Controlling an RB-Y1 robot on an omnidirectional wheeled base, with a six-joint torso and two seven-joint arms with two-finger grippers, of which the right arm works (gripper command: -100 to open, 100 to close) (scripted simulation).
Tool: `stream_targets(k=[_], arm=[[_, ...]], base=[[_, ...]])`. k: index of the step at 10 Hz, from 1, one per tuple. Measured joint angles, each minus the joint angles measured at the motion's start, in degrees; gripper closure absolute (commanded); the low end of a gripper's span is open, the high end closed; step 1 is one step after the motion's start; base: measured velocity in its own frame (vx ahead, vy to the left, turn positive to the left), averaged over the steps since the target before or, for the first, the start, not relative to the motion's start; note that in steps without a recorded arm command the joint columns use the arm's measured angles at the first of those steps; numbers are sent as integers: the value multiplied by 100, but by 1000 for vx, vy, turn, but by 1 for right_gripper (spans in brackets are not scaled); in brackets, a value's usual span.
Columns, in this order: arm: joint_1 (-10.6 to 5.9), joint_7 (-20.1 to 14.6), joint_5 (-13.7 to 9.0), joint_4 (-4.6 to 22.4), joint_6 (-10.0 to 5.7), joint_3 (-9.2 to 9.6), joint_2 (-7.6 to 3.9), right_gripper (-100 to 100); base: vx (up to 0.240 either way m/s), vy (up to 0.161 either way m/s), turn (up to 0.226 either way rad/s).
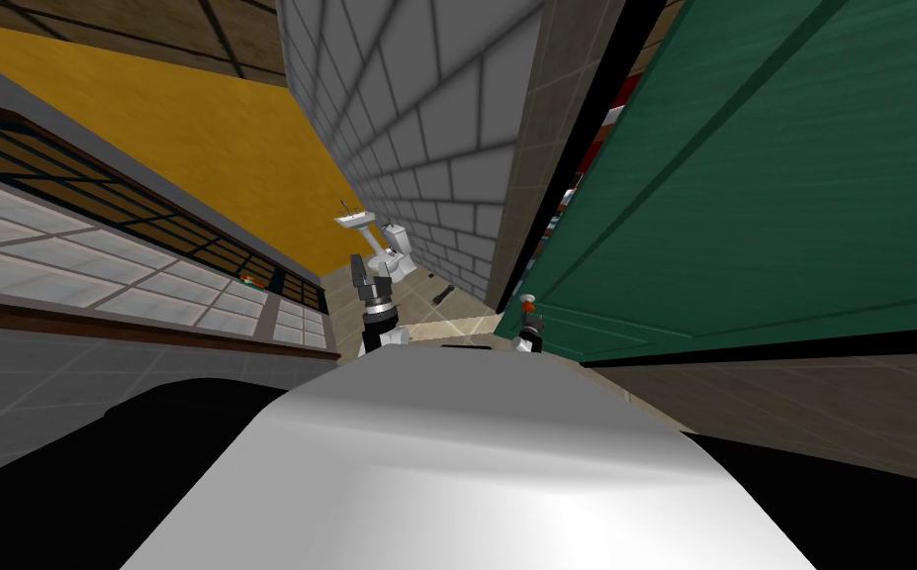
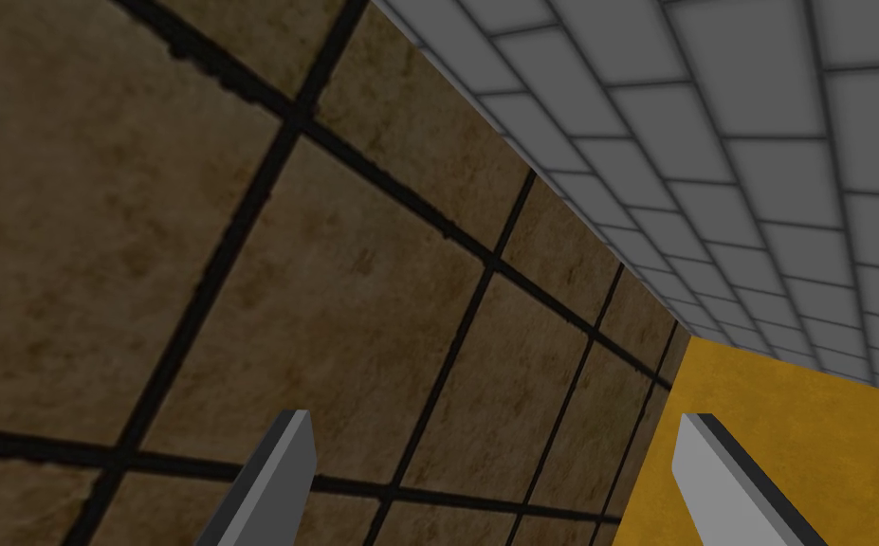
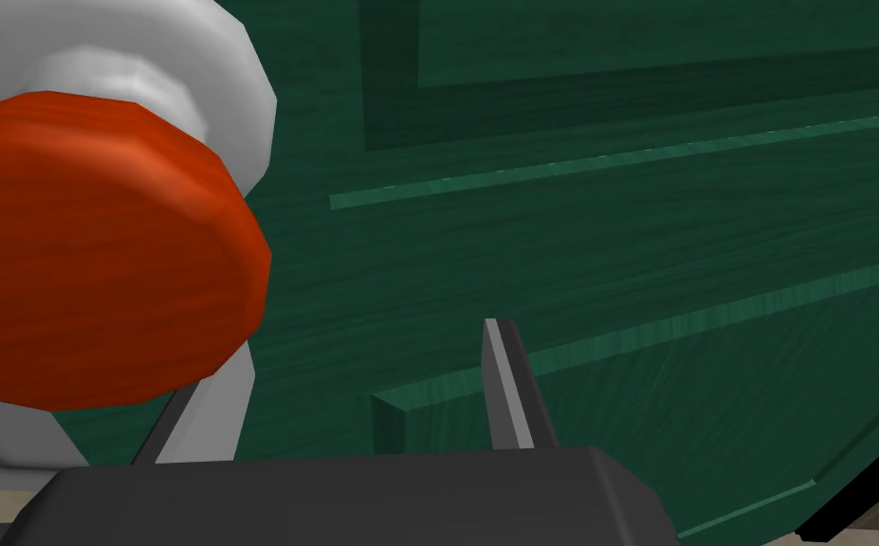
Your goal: Pull the door open
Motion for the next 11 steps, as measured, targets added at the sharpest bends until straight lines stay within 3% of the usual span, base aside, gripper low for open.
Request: stream_targets(k=[1, 2, 4, 5, 6, 8, 9, 11], arm=[[-65, -22, -4, 80, 2, -3, -20, -100], [27, 70, -31, -177, 176, -47, 15, -100], [-265, 22, -31, 202, 125, -44, -45, -100], [-198, 46, -40, 67, 207, -56, -49, -100], [-311, 39, -54, 168, 266, -70, -96, -100], [-252, 64, -57, 50, 329, -78, -84, -100], [-229, 142, -82, -85, 452, -124, -61, -100], [-460, 99, -69, 239, 364, -98, -89, -100]], base=[[-8, 18, -48], [-18, 9, -40], [-13, 8, -10], [-10, 10, -35], [-2, 2, -15], [-7, 1, -16], [-18, 7, -28], [-11, 13, -24]])
